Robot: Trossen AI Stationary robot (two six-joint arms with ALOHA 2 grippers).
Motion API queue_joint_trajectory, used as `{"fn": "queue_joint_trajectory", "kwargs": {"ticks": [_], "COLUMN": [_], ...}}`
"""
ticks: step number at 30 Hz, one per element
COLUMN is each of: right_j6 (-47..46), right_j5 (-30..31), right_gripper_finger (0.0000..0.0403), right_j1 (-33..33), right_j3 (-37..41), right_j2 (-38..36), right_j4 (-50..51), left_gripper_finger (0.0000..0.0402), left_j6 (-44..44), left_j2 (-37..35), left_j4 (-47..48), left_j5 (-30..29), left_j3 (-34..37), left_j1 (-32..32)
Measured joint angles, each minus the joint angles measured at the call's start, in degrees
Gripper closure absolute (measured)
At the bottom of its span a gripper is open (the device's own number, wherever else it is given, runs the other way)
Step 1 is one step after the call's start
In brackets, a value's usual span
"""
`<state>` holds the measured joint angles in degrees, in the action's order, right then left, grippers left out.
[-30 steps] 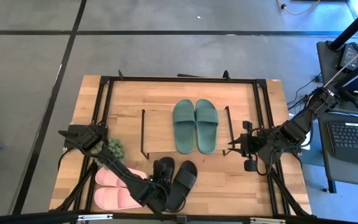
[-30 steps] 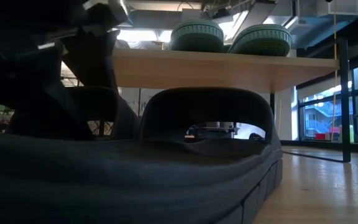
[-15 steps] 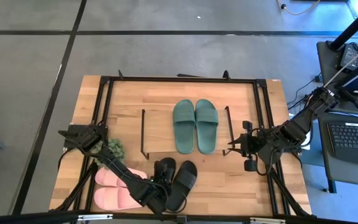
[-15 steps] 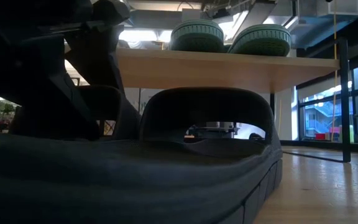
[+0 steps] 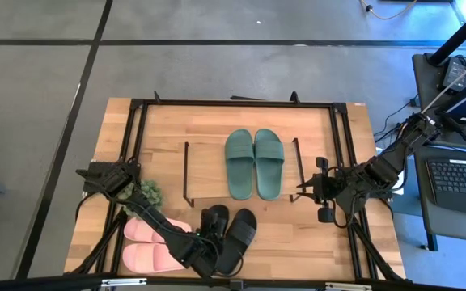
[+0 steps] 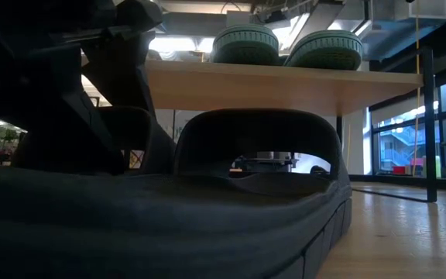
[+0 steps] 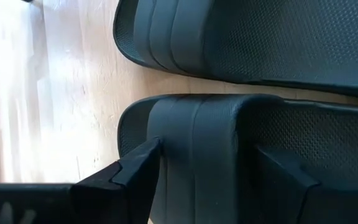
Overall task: Pick and place slides into the shelf
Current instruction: Put the left black slipper under the shelf
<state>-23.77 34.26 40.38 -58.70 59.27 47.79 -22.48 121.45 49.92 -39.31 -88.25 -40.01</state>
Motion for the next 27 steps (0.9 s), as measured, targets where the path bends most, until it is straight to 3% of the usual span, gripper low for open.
{"fn": "queue_joint_trajectory", "kwargs": {"ticks": [5,15,27], "right_j6": [-0.11,-0.15,-0.05], "right_j5": [0.0,0.0,0.0], "right_gripper_finger": [0.0314,0.0314,0.0314], "right_j1": [0.0,-0.02,-0.02], "right_j3": [0.0,0.0,0.0], "right_j2": [0.0,0.0,0.0], "right_j4": [-0.02,-0.01,0.0], "left_gripper_finger": [0.0235,0.0386,0.0395], "left_j6": [0.52,0.45,-8.91], "left_j2": [-0.02,-0.11,-0.17], "left_j4": [0.44,0.66,2.55], "left_j5": [-0.5,-0.85,-2.97], "left_j3": [0.0,0.0,-0.07], "left_j1": [0.18,1.28,2.57]}}
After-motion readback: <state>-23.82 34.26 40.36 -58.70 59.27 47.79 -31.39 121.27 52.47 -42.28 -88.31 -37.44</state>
